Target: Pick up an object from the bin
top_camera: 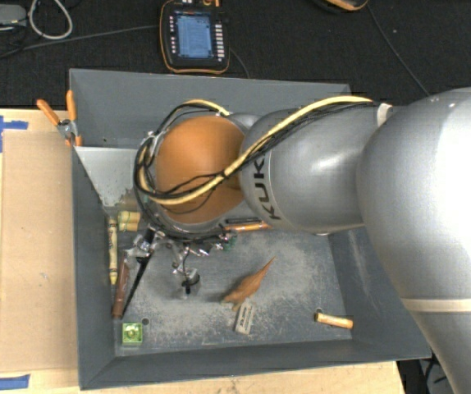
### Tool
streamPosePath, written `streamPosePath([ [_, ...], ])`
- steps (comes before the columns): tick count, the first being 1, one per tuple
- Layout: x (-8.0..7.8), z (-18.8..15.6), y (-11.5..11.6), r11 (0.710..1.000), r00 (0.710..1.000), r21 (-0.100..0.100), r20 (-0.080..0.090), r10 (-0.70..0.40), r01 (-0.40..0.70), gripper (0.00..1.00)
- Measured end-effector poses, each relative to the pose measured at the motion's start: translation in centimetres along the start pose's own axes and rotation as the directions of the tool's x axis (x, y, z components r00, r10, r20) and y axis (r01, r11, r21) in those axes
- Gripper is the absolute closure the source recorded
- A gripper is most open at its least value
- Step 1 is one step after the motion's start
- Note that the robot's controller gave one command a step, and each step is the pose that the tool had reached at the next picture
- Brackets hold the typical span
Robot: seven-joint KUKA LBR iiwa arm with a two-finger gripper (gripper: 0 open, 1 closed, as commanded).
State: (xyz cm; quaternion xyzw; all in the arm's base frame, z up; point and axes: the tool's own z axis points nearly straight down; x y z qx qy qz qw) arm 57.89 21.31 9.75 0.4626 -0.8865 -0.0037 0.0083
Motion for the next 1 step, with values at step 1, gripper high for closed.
streamPosePath([
  [1, -2.1, 2.82, -2.34, 0.989, 0.989, 0.017, 0.014, -0.148, 0.148, 0.0],
])
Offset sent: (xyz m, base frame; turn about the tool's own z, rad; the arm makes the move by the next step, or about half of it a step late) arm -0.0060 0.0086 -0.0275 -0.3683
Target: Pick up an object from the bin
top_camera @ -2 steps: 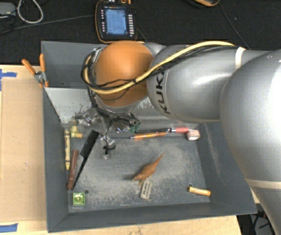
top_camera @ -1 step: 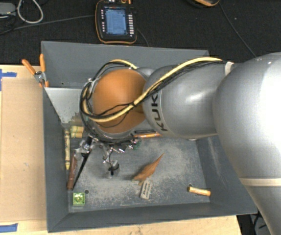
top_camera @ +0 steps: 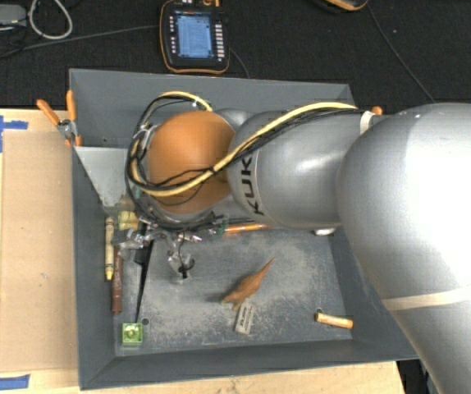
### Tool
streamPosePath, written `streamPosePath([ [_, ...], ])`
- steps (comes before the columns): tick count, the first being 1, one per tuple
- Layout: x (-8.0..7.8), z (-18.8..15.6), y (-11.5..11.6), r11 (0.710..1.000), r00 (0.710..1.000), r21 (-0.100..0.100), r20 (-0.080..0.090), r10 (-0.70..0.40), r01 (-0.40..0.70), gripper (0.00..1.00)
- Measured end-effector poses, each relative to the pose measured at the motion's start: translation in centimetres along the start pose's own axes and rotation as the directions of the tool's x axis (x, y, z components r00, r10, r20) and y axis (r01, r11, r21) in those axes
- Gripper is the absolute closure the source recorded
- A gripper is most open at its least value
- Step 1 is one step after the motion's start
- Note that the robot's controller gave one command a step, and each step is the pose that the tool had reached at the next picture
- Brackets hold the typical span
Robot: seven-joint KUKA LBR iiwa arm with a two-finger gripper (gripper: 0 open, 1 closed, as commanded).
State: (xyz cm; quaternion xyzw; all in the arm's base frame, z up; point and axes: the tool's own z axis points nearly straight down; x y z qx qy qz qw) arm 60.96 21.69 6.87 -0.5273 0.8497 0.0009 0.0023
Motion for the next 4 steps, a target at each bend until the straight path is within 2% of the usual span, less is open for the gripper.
streamPosePath([
  [1, 1.2, -0.1, 3.6, 0.977, 0.977, -0.02, -0.007, -0.213, 0.212, 1.0],
  [2, 1.2, -0.1, 3.6, 0.977, 0.977, -0.02, -0.007, -0.212, 0.212, 1.0],
  [3, 1.3, -3.7, 3.8, 0.977, 0.977, -0.028, -0.012, -0.211, 0.21, 1.0],
  [4, 1.2, -9.3, 3.8, 0.978, 0.978, -0.029, -0.01, -0.209, 0.208, 1.0],
])
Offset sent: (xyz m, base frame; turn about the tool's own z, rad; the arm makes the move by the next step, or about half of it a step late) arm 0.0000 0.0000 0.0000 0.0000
